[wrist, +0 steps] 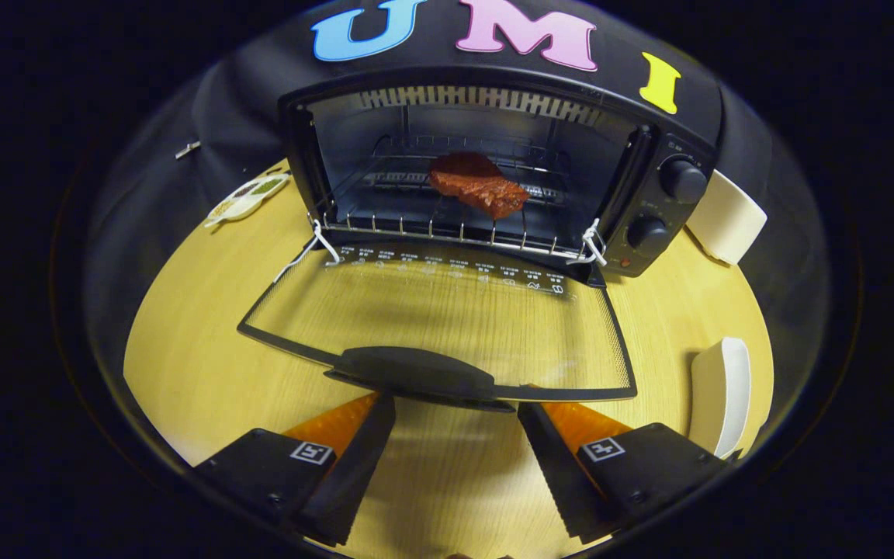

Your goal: Open the toaster oven, put the food inside, and close the toaster oven door.

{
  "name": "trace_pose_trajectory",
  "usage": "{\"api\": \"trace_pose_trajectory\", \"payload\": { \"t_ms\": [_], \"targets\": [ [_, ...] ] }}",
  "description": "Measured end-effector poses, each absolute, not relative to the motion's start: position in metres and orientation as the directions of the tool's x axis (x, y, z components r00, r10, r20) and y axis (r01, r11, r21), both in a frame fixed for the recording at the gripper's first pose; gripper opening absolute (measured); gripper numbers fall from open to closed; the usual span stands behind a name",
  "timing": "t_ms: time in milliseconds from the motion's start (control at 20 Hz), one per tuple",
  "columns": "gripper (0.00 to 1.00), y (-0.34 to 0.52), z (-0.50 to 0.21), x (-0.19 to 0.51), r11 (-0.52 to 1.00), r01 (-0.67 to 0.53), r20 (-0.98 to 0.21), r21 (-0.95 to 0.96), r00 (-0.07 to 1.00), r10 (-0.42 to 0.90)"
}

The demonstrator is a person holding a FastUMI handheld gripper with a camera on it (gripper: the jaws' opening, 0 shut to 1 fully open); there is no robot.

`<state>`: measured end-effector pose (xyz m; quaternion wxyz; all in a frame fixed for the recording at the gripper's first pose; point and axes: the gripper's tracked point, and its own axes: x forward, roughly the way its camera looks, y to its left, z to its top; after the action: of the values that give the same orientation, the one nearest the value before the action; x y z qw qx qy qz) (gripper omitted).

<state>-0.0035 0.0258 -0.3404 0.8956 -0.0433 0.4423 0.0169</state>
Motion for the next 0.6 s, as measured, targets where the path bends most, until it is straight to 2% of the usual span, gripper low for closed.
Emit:
{"api": "trace_pose_trajectory", "payload": {
  "t_ms": [200,600],
  "targets": [
    [0.99,0.029,-0.309,0.004,0.985,-0.146,-0.741,-0.09,0.671,0.032],
    [0.98,0.026,-0.241,0.046,0.987,-0.151,-0.629,-0.057,0.773,0.082]
  ]
}}
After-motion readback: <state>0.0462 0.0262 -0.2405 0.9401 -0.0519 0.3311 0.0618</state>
